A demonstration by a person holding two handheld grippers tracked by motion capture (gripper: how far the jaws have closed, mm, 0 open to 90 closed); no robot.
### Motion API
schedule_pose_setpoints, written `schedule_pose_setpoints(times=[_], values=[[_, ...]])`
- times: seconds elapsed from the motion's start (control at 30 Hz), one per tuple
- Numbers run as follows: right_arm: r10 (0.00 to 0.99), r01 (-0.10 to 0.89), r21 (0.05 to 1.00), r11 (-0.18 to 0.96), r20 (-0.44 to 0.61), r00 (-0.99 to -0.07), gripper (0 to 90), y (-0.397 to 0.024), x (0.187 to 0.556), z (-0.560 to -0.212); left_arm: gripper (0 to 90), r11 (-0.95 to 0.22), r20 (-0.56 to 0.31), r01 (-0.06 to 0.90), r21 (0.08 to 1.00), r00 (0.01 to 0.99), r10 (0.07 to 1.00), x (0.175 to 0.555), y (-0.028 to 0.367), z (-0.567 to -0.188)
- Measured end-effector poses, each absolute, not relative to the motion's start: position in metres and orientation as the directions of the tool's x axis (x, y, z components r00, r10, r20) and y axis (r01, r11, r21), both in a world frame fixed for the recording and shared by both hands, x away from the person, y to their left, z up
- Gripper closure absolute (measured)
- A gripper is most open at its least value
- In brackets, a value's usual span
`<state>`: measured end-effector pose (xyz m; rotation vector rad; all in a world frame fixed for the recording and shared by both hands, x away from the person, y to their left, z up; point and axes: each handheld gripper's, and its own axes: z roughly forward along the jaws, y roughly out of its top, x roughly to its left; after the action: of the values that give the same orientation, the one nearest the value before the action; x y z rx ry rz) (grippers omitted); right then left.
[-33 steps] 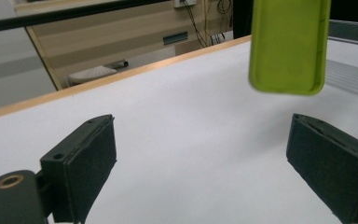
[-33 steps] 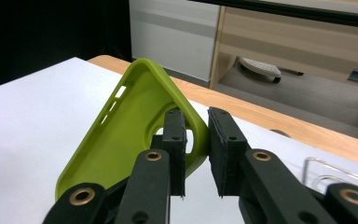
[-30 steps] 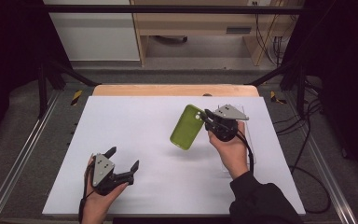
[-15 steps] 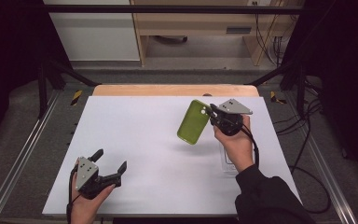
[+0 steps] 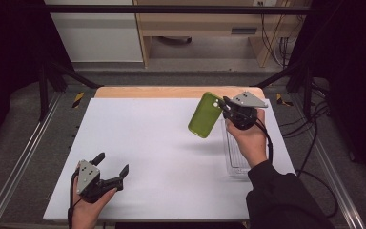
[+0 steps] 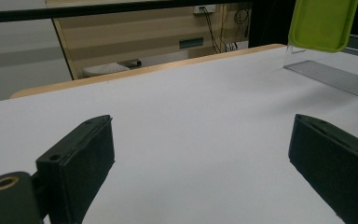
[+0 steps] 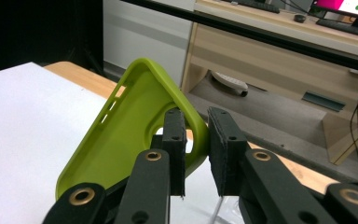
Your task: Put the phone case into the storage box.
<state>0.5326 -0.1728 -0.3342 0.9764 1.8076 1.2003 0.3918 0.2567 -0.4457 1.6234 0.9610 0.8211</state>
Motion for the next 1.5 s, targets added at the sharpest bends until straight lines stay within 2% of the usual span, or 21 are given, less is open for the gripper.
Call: schedule_pose_setpoints(times=[0.2, 0.97, 1.5], values=[[0.889, 0.176, 0.944, 0.278, -0.183, -0.42, 78.0, -0.182, 0.534, -0.325, 5.5, -0.115, 0.034, 0.17, 0.979, 0.419, 0.908, 0.391, 0.262, -0.444], [0.911, 0.158, 0.944, 0.29, -0.222, -0.347, 78.0, -0.225, 0.532, -0.304, 5.8, -0.103, 0.019, 0.18, 0.978, 0.419, 0.908, 0.392, 0.263, -0.445], [0.917, 0.174, 0.926, 0.336, -0.279, -0.285, 78.0, -0.24, 0.541, -0.309, 6.1, -0.105, 0.02, 0.181, 0.978, 0.42, 0.907, 0.392, 0.263, -0.445]])
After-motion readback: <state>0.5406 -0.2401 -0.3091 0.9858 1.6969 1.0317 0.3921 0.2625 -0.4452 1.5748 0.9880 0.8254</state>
